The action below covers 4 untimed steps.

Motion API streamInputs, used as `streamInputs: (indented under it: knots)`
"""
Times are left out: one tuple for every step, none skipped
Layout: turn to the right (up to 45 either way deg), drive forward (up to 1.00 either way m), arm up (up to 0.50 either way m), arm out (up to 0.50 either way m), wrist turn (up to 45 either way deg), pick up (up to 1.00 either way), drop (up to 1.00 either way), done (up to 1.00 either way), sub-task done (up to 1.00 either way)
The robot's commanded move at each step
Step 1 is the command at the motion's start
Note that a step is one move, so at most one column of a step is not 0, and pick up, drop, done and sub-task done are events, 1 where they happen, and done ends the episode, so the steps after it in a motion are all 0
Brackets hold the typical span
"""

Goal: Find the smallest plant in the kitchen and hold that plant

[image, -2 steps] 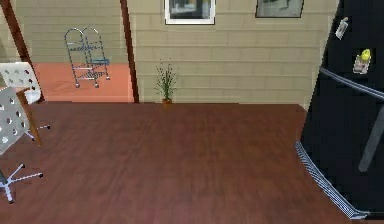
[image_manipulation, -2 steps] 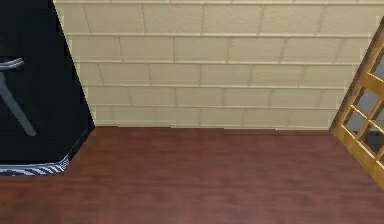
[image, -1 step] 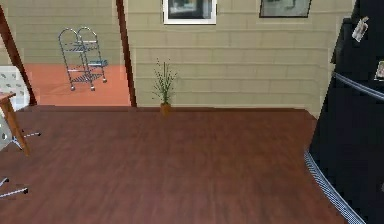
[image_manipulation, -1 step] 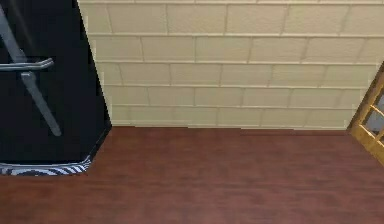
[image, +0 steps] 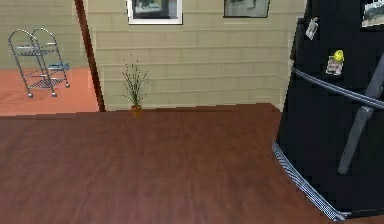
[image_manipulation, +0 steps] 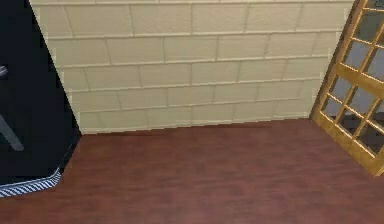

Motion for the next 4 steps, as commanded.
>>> streamInputs:
  knots:
    - [0.0, 1.00, 0.00, 0.00, 0.0, 0.00, 0.00, 0.00, 0.00]
    - [3.0, 0.00, 0.00, 0.00, 0.0, 0.00, 0.00, 0.00, 0.00]
    - [0.0, 1.00, 0.00, 0.00, 0.0, 0.00, 0.00, 0.00, 0.00]
    - [-3.0, 0.00, 0.00, 0.00, 0.0, 0.00, 0.00, 0.00, 0.00]
